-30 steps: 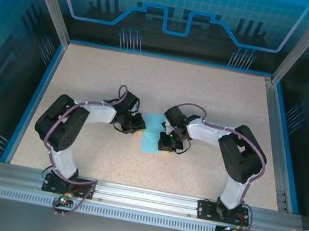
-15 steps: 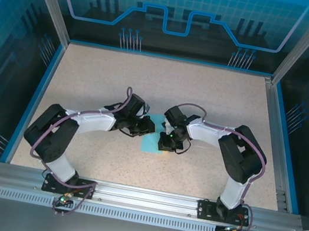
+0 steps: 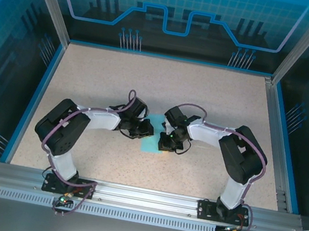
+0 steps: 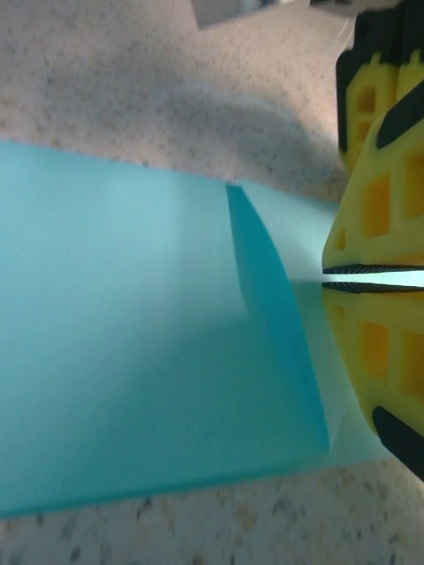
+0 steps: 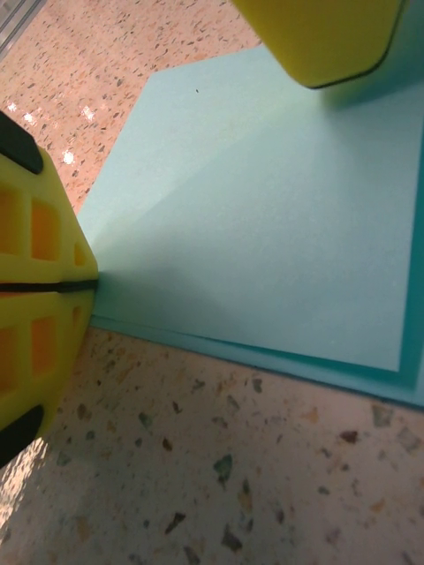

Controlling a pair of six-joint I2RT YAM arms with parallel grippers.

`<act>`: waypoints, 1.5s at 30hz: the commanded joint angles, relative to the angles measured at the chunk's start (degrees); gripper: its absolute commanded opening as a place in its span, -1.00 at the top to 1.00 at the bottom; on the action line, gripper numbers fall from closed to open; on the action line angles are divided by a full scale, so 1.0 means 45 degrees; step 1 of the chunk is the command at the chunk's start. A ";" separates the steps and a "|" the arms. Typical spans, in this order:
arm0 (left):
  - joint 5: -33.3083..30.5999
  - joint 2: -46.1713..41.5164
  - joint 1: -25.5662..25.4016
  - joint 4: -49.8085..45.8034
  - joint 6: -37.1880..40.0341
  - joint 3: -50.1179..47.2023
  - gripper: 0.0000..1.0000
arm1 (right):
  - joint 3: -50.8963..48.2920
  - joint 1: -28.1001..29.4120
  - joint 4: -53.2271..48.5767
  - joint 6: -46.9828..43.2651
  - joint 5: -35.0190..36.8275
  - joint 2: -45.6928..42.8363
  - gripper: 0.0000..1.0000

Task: Fold a paper plane with a square sheet of paper (pick it up from the middle)
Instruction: Fold the triangle a second time at the center of the table.

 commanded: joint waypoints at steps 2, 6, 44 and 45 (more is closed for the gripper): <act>-0.0757 0.0453 0.0254 -0.0607 0.0624 0.0231 0.73 | -0.0915 0.0141 -0.0843 -0.0088 0.1750 0.0988 0.84; -0.1057 0.0501 0.0421 -0.0736 0.0674 0.0081 0.75 | -0.0831 0.0119 -0.0715 -0.0222 0.1555 0.0646 0.84; -0.0810 0.0964 0.0448 -0.1209 -0.0100 -0.0155 0.82 | 0.1614 0.0373 0.0549 -0.1131 -0.0579 0.1933 0.85; -0.0825 0.0956 0.0450 -0.1240 -0.0114 -0.0138 0.82 | 0.1521 0.0362 0.0516 -0.1162 -0.0580 0.1913 0.85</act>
